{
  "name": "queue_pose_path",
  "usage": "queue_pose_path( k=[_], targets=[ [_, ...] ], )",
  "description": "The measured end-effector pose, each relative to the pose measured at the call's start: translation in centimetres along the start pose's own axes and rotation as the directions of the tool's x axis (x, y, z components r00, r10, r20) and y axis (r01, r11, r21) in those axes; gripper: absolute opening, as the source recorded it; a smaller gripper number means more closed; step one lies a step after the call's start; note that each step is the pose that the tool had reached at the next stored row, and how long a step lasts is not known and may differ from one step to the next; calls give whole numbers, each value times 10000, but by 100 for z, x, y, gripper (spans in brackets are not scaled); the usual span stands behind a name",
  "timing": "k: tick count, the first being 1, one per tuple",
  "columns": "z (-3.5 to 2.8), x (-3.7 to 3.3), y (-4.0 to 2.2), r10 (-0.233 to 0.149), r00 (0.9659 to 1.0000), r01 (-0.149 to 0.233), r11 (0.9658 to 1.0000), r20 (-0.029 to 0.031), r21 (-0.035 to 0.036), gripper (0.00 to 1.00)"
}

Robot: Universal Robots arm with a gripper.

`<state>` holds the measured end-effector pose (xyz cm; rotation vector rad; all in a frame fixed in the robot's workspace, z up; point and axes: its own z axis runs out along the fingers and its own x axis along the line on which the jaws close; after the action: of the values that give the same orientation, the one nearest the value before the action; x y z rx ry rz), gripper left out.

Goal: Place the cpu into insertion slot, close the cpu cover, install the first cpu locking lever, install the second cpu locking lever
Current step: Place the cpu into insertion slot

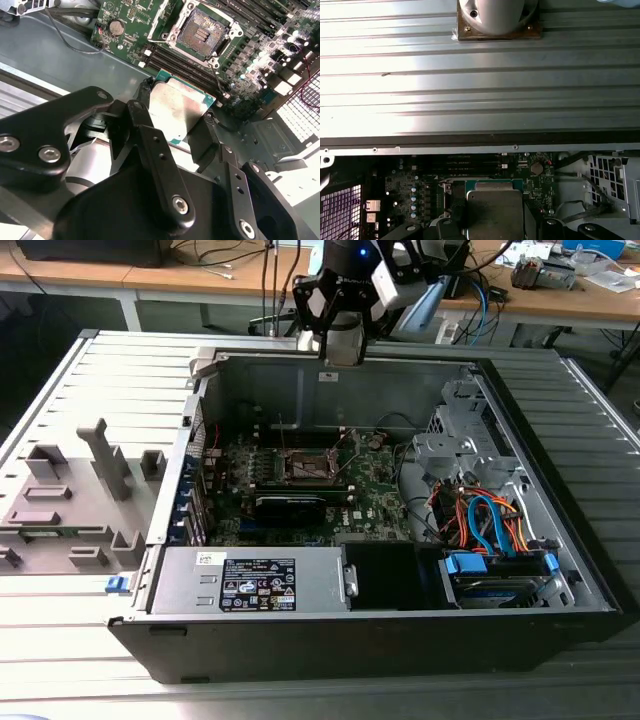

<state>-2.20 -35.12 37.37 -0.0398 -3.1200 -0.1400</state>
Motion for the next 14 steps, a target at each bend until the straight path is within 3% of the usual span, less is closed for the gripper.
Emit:
queue_pose_path(
  k=[14],
  targets=[
    [11, 36, -10, 1, 10000, -1, 10000, 0, 0, 55]
  ],
)
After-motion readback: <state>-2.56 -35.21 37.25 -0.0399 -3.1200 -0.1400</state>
